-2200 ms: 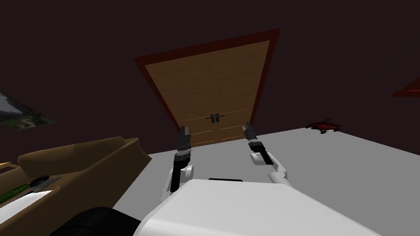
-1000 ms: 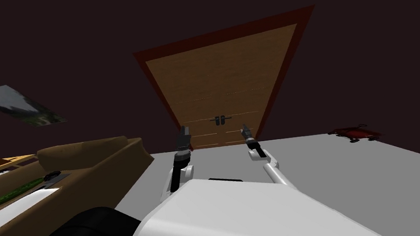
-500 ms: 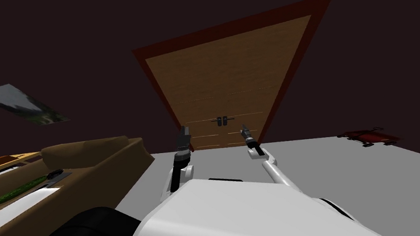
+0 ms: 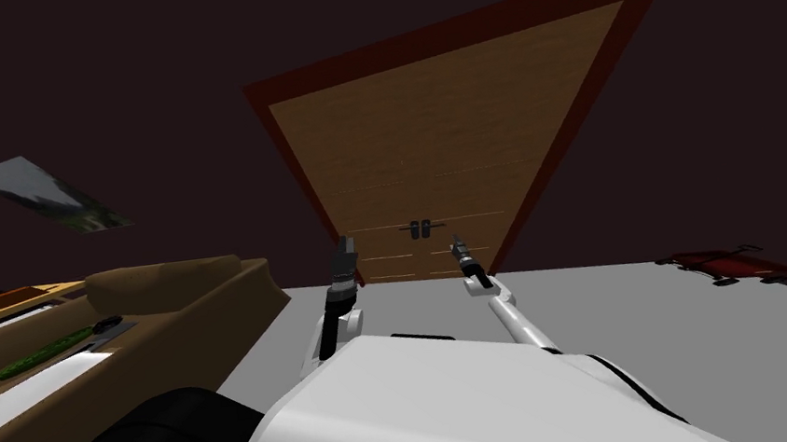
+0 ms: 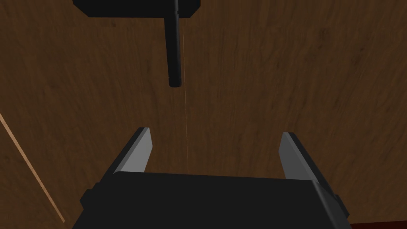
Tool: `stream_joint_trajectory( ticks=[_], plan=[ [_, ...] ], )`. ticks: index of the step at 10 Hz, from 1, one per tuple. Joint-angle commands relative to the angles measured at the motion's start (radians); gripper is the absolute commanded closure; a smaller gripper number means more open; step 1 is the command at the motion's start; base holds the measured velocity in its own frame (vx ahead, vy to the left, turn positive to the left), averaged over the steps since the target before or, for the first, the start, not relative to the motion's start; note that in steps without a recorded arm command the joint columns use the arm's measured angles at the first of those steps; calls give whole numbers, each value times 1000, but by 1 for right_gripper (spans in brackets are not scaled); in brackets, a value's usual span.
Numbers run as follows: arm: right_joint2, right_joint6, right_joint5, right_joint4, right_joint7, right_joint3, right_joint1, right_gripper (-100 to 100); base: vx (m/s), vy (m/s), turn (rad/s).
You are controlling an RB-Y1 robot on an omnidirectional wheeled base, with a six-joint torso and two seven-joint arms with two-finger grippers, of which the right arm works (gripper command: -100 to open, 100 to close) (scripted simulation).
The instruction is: Pull the door open
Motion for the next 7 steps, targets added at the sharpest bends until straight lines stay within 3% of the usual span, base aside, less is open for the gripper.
stream_joint_trajectory(
  ticks=[1,7],
  plan=[
    [-3,8,0,29,-6,-2,-16,-100,94,35,38],
    [-15,23,1,154,-27,-8,-82,-100,85,26,33]
  ],
)
